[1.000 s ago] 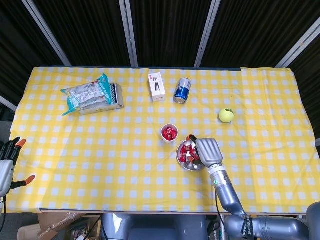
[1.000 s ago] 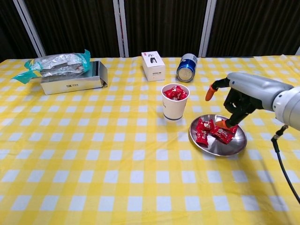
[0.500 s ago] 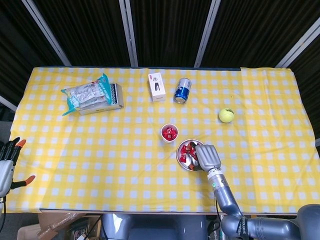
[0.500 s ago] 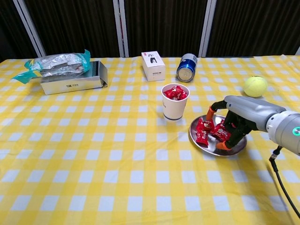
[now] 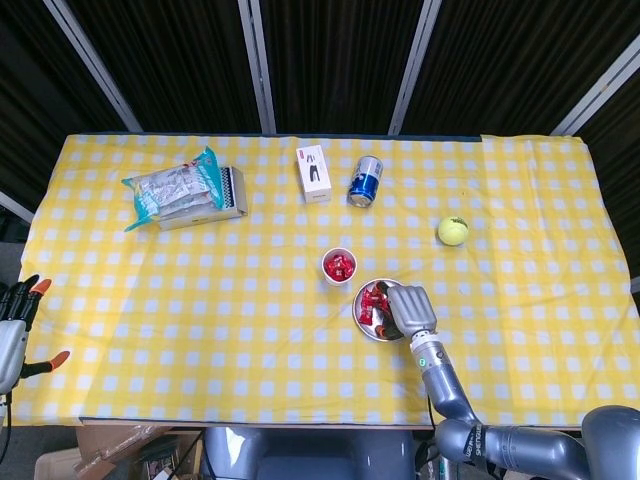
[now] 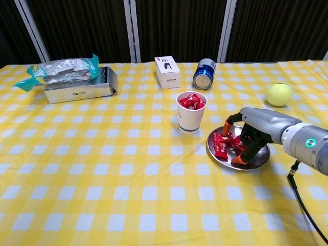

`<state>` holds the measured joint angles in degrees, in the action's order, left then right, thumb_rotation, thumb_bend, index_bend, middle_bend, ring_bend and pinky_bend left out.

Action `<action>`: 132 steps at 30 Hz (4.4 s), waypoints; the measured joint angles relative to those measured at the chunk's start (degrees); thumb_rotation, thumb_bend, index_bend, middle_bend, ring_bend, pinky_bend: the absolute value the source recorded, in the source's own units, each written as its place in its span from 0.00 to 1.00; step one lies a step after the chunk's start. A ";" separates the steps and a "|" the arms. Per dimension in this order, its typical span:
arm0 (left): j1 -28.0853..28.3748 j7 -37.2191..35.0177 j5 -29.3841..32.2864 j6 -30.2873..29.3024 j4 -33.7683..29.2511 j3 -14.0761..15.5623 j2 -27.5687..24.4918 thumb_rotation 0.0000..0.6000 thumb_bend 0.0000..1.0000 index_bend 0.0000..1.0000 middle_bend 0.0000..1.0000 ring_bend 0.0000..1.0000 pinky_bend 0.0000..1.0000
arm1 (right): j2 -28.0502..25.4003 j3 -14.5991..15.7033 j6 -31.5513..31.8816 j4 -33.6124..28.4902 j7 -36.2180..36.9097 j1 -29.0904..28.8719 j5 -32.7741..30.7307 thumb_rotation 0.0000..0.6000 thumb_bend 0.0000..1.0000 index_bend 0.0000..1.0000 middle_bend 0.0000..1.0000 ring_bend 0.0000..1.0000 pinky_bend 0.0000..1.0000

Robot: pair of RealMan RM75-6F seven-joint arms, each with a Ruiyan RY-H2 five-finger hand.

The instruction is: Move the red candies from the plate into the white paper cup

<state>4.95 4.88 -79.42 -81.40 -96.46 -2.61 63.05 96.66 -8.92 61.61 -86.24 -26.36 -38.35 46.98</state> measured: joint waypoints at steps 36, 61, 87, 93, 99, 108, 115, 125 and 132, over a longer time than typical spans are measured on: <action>0.03 -0.06 0.04 0.05 -0.18 -0.05 -0.11 1.00 0.07 0.00 0.00 0.00 0.00 | -1.39 -3.05 0.13 -1.01 3.65 1.40 3.49 1.00 0.58 0.67 0.87 0.85 0.95; 0.32 -0.55 0.39 0.84 -0.49 -0.08 -0.31 1.00 0.07 0.00 0.00 0.00 0.00 | -5.04 -10.93 1.82 -9.21 -0.34 -4.57 0.77 1.00 0.58 0.67 0.87 0.85 0.95; 0.26 -1.17 0.95 1.21 -0.92 -0.07 -0.93 1.00 0.07 0.00 0.00 0.00 0.00 | 1.64 -10.51 0.37 0.88 -1.18 -9.26 -2.36 1.00 0.43 0.39 0.86 0.85 0.95; 0.24 -1.21 0.82 1.08 -1.02 -0.07 -0.97 1.00 0.07 0.00 0.00 0.00 0.00 | 1.94 -10.07 0.79 0.87 -1.18 -9.16 -2.12 1.00 0.42 0.37 0.87 0.85 0.95; 0.24 -1.35 0.69 1.06 -0.90 -0.04 -0.94 1.00 0.07 0.00 0.00 0.00 0.00 | 1.63 -9.72 1.39 0.00 -1.29 -8.87 -1.69 1.00 0.41 0.32 0.86 0.85 0.95; 0.16 -1.12 0.26 0.57 -0.80 0.00 -0.75 1.00 0.07 0.00 0.00 0.00 0.00 | -1.36 -8.59 4.07 -5.74 -1.02 -6.58 0.22 1.00 0.40 0.30 0.87 0.85 0.95; -0.15 -1.57 -0.54 -0.76 -0.29 -0.18 -0.35 1.00 0.07 0.00 0.00 0.00 0.00 | -6.82 -5.51 8.89 -12.79 0.60 -1.93 6.82 1.00 0.40 0.29 0.84 0.81 0.88; -0.90 -2.49 -2.68 -3.47 1.24 -0.21 0.45 1.00 0.07 0.00 0.00 0.00 0.00 | -17.52 1.89 15.98 -17.57 3.80 6.75 17.98 1.00 0.34 0.02 0.15 0.06 0.18; -1.75 -1.22 -4.94 -7.04 3.09 -0.28 1.73 1.00 0.06 0.00 0.00 0.00 0.00 | -26.29 10.28 23.58 -18.26 4.82 15.74 26.41 1.00 0.28 0.00 0.00 0.00 0.00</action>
<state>3.20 3.67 -84.37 -88.44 -93.38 -2.89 64.79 70.38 1.35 85.19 -104.49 -21.53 -22.61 73.39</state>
